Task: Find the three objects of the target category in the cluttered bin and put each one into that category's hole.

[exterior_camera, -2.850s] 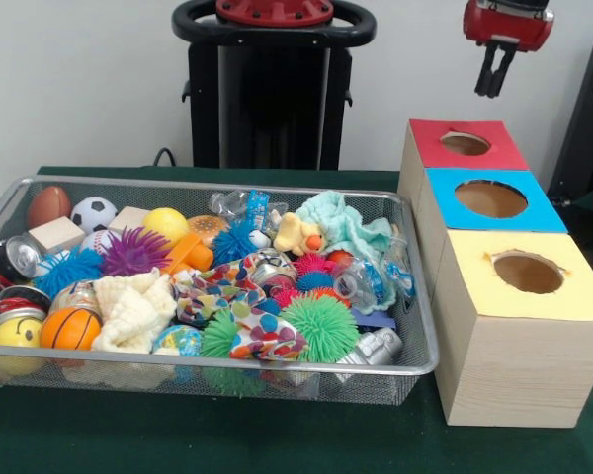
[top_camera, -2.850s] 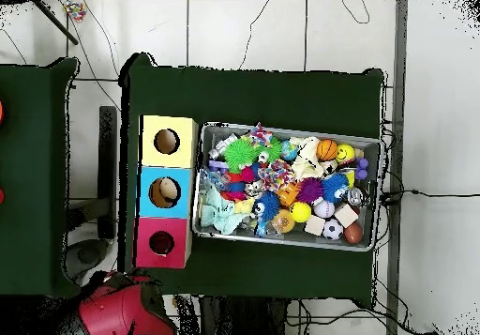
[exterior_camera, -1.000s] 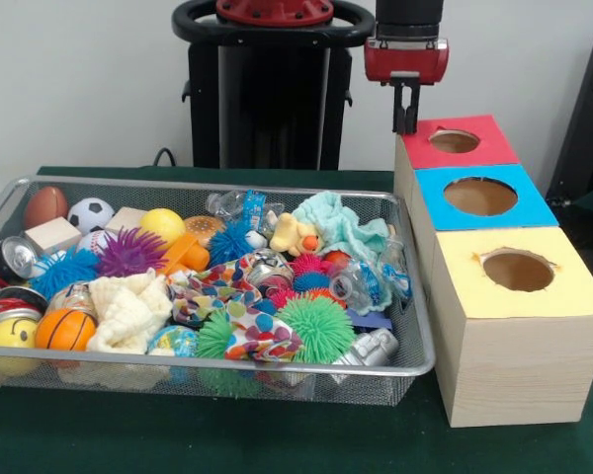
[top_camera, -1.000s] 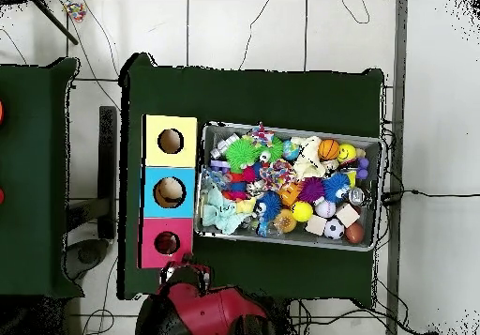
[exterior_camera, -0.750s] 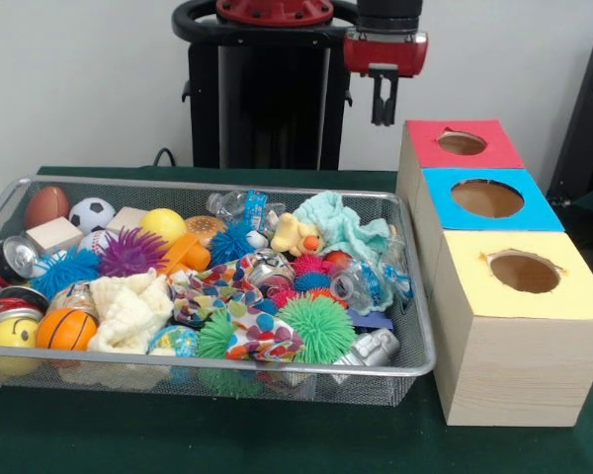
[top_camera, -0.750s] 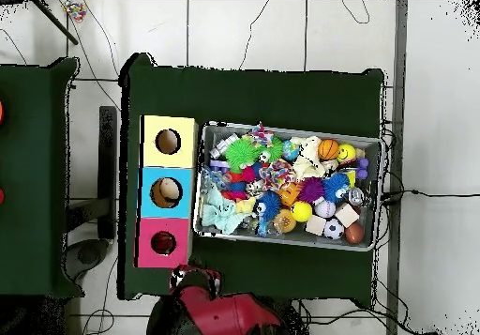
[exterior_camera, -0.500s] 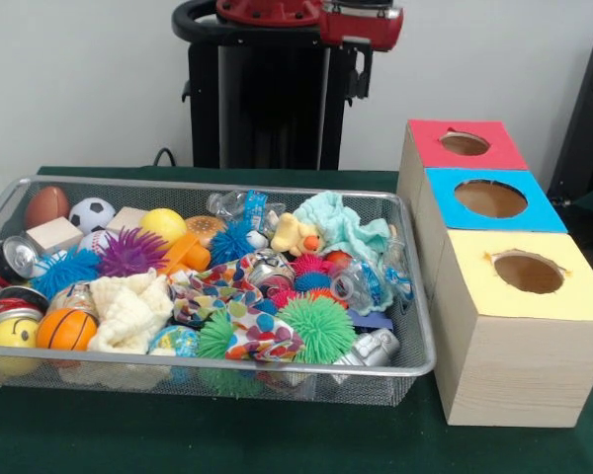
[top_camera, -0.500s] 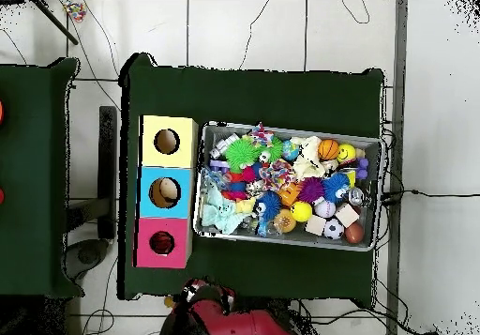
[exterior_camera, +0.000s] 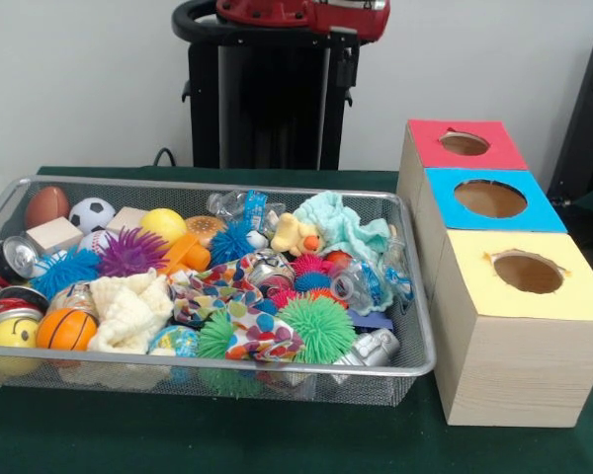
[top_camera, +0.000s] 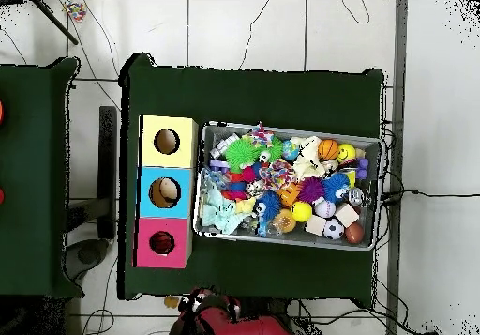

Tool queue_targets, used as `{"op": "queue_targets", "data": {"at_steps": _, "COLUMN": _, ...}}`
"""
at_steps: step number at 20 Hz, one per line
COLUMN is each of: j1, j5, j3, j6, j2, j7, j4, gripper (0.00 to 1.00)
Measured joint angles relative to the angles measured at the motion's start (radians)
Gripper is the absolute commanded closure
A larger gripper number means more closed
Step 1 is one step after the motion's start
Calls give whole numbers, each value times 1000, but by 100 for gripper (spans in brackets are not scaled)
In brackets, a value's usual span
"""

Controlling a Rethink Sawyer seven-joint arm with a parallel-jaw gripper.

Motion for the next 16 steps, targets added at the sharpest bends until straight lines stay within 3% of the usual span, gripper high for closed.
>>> {"op": "queue_targets", "data": {"at_steps": 10, "j1": -6, "j5": -102, "j3": -30, "j6": 0, "j2": 133, "j7": 0, "j4": -15, "gripper": 100}}
{"op": "queue_targets", "data": {"at_steps": 16, "j1": -17, "j5": -123, "j3": -54, "j6": 0, "j2": 167, "j7": 0, "j4": -15, "gripper": 100}}
